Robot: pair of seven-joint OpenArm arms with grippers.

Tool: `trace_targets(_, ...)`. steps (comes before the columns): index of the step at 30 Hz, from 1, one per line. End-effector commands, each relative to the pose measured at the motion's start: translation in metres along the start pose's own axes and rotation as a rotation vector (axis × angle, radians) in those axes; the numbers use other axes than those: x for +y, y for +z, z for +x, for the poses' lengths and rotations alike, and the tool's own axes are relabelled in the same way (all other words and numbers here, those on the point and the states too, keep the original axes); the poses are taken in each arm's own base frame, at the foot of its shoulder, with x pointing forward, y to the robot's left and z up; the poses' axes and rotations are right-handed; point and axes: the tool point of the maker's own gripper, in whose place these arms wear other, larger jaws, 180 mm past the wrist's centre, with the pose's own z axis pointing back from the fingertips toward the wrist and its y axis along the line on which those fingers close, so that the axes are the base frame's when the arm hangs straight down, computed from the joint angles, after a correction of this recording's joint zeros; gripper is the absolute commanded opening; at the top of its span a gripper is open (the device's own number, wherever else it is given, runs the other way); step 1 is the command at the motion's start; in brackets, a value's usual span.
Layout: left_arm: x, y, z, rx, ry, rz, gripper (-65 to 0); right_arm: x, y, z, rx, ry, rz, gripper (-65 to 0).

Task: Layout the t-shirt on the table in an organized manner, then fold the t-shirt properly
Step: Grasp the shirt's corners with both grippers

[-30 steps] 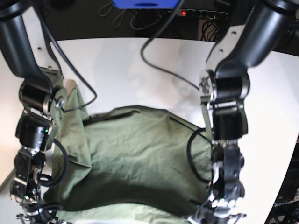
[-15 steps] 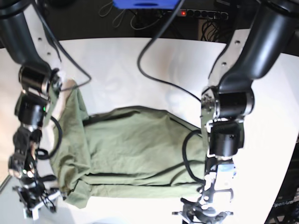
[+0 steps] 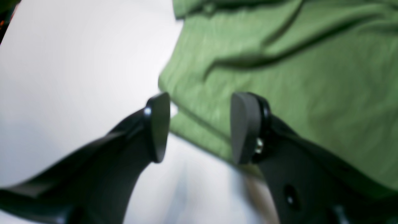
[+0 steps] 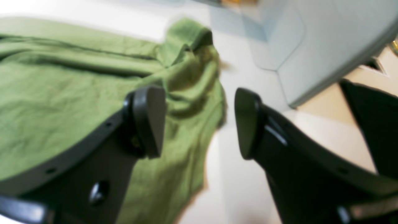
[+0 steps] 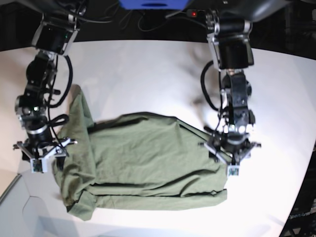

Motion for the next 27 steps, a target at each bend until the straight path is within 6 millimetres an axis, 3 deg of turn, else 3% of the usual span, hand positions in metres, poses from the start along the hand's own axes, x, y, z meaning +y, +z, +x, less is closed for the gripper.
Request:
trace_targets(1,0.012,0.005,0.021,-0.073,0.015,0.027,-34.3,-0.011,0.005,0.017,-0.062,-0.007,-0.029,-29.3)
trace_targets(5,0.042,0.01,-0.011,-0.018,0.09,0.094,-34.3,-0.014,0.014,0.003,-0.041,-0.058,-0.06,-29.3)
trace_targets(9,0.048,-0.002,-0.042,0.068,0.131,0.098,-34.3,-0.021,0.022,-0.016,-0.003,-0.088,-0.088,-29.3)
trace_targets(14,0.046,-0.016,-0.032,0.006,0.126,0.082,-34.3,-0.017,0.028,-0.03,0.029,-0.085,-0.081,-29.3)
trace_targets(19,0.047,-0.018,-0.027,-0.035,0.123,0.083,-34.2,-0.016,0.031,-0.039,0.048,-0.081,-0.078,-29.3)
trace_targets(21,0.053,-0.02,-0.014,-0.056,0.119,0.092,-34.0,-0.016,0.031,-0.039,0.05,-0.082,-0.078,-29.3)
trace_targets(27,0.042,-0.039,-0.022,-0.018,0.135,0.056,-33.9,-0.015,0.031,-0.039,0.05,-0.083,-0.077,-29.3)
